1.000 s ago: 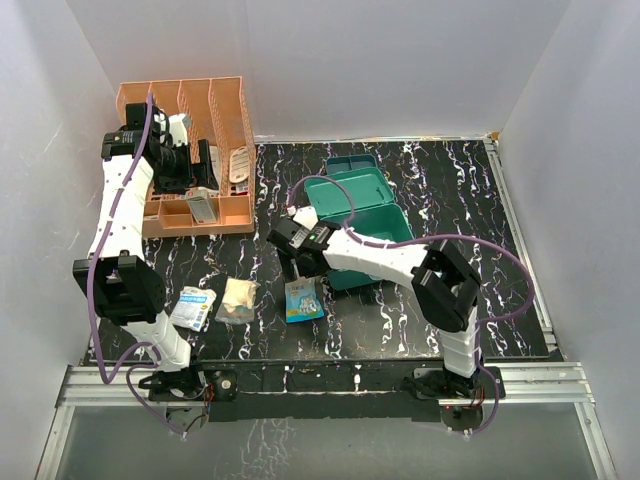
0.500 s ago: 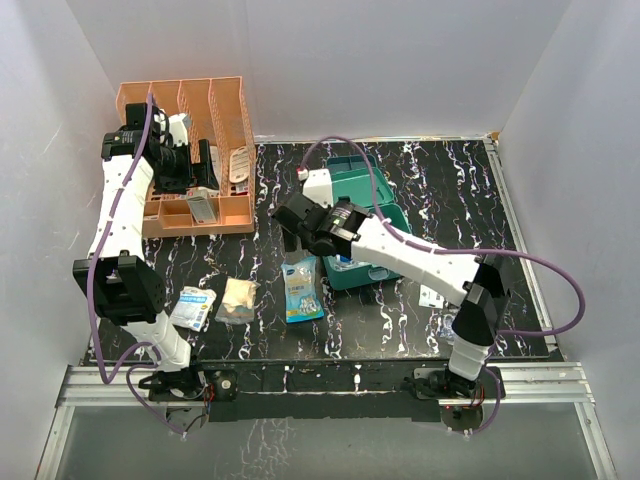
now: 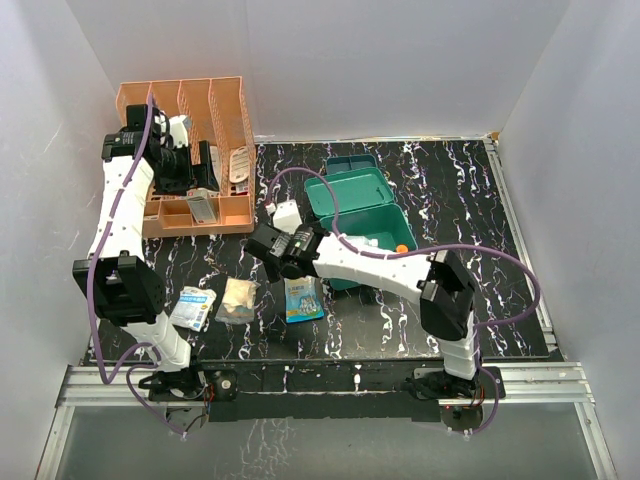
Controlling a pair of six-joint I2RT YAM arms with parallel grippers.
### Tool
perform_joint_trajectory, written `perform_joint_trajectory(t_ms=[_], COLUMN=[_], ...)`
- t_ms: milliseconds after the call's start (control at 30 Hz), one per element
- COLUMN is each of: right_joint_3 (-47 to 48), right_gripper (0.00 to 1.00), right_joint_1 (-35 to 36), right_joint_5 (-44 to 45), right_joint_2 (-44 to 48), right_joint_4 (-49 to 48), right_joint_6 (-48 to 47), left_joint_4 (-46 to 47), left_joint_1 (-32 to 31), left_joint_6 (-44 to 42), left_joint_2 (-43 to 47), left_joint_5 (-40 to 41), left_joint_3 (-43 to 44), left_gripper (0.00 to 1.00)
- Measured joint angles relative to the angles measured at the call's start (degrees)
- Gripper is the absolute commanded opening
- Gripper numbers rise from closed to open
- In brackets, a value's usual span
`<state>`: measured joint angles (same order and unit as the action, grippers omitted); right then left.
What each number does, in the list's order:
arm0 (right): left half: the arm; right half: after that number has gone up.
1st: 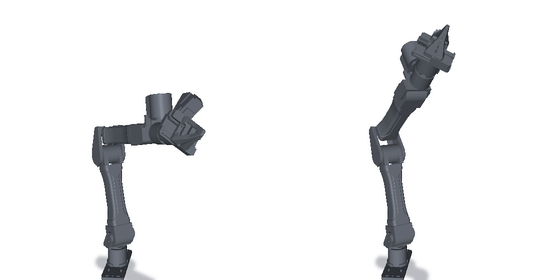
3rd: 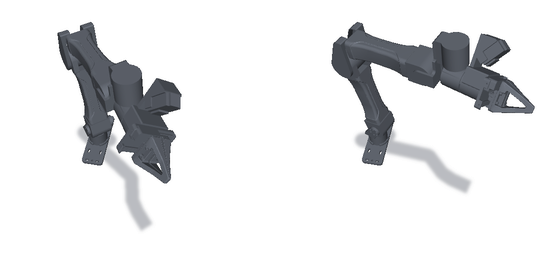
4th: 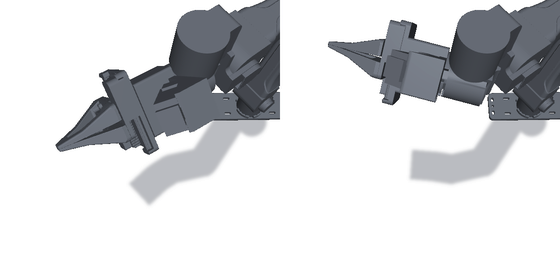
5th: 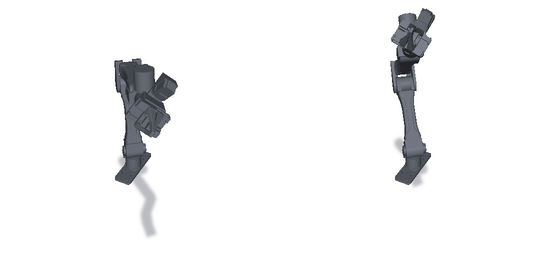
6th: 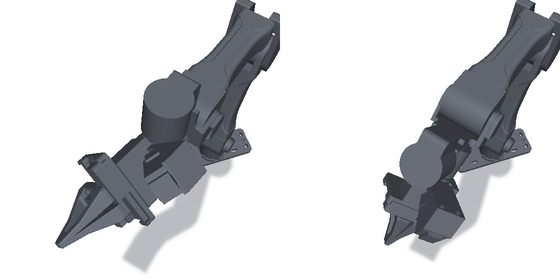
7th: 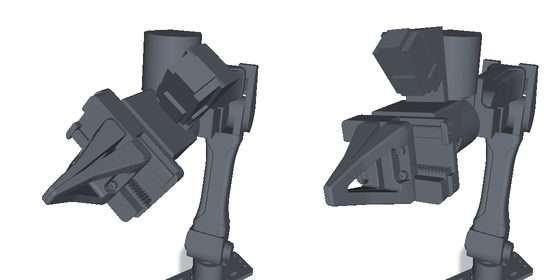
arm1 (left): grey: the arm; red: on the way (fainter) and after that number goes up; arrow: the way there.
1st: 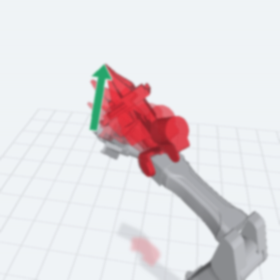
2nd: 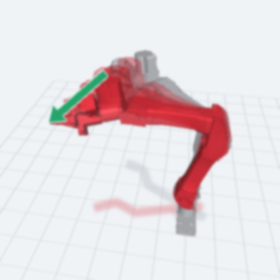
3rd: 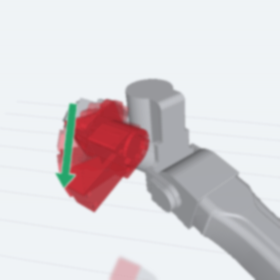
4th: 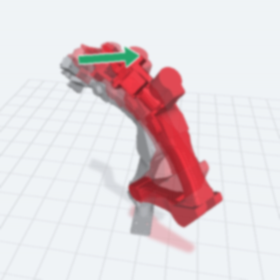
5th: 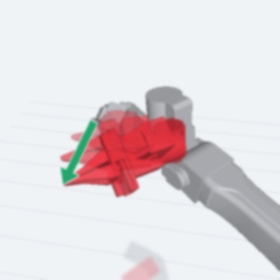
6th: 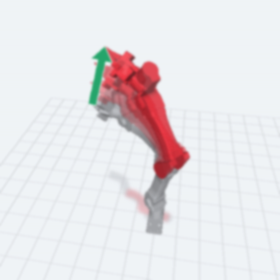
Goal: Organize the medicine kit
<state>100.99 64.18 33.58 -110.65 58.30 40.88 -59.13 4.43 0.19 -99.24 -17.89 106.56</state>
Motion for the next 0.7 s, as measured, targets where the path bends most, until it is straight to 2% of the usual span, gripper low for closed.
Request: perform_joint_trajectory(t_ms=[333,700], right_joint_3=[-7.5,-11.3], right_gripper=[0.98,0.98], right_joint_1=[-2.3,-2.5], right_joint_5=[-3.4,-7.5], right_joint_2=[-0.6,-5.3], right_joint_4=[-4.9,-11.0], right_joint_6=[0.2,0.4], left_joint_4=[0.2,0.2], left_joint_1=[0.0,0.0], left_joint_6=[0.0,0.1], left_joint_2=[0.5,0.5], left_joint_5=[0.0,-0.1], left_joint_3=[-1.7,-1.8], left_gripper=[0.91,0.91])
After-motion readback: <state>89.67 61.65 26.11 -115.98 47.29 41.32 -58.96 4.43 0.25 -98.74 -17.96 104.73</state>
